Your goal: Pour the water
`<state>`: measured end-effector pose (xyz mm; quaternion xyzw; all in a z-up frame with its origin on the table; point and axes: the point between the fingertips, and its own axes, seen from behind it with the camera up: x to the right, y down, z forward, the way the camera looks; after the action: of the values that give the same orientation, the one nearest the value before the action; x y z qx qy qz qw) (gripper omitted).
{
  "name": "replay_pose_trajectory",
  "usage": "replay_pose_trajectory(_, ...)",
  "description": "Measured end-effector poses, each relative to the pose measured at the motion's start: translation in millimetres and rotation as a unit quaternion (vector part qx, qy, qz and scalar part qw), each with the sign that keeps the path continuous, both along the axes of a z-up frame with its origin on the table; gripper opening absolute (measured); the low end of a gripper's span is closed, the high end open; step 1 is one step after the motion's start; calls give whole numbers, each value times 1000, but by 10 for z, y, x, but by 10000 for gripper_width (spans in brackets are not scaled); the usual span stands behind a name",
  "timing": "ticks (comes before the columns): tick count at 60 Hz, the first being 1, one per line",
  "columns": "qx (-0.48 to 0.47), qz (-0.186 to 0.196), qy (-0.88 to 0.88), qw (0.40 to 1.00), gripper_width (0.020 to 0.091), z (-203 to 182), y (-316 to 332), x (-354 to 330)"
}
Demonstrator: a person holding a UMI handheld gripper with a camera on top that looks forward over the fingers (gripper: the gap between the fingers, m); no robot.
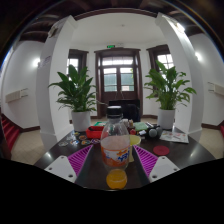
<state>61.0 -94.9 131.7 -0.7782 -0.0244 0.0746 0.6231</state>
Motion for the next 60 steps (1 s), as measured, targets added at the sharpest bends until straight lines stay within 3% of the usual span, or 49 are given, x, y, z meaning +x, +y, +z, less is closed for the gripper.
replay_pose_trajectory(8,-9,1,4,1000,735,-147,178,-49)
replay_pose_trajectory(10,-9,-4,0,1000,697,-180,215,-44)
replay_pose_trajectory(13,-5,-16,-16,1000,518,-223,257,6)
replay_pose_trajectory(21,25,-22,0,999,459,-191,269,-3)
replay_pose_trajectory(22,27,-21,0,999,419,-193,272,-5)
replay_pose_trajectory(25,33,-18,-4,999,388,-182,278,-9)
replay_pose_trajectory(43,8,-25,14,1000,390,-123,401,-230)
replay_pose_trajectory(52,-20,-16,183,983,388,33,770,-740)
replay_pose_trajectory(60,-43,-35,405,913,389,160,1150,-943)
